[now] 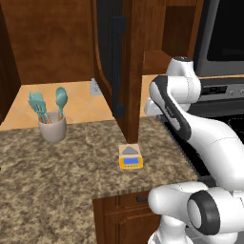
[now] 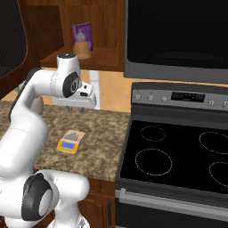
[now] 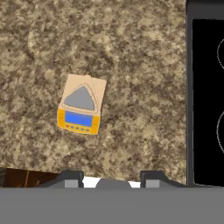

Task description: Pick the honey bottle and place it on the digital scale for weighing, and close the cabinet.

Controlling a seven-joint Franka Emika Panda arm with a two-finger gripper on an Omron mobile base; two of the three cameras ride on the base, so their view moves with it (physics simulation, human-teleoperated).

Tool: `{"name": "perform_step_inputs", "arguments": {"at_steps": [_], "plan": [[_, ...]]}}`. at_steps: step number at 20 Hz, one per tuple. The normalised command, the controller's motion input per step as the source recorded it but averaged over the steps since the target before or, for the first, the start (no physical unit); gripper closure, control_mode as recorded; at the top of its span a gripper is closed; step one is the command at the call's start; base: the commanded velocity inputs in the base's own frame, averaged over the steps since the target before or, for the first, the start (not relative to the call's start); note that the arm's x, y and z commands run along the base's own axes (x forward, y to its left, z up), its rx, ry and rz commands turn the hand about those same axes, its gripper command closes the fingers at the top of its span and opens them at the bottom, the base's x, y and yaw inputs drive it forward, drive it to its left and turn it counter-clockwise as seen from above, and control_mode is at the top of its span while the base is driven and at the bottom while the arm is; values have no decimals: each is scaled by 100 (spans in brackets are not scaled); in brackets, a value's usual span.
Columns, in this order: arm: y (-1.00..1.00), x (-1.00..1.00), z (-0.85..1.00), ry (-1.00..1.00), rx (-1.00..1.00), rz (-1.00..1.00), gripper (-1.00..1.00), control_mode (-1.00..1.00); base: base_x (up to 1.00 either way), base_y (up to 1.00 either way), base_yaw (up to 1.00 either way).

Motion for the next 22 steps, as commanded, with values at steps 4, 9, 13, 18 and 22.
{"name": "perform_step_inputs", "arguments": {"at_steps": [4,9,13,18,22], "plan": [[0,-24,0,-2,0,0,-100,-100,0,0,0],[0,-45,21,-25,0,0,-100,-100,0,0,0],[2,-30,66,-38,0,0,-100,-100,0,0,0],[4,-7,77,-26,0,0,-100,-100,0,0,0],[0,0,83,-14,-3,0,-100,-100,0,0,0]]}}
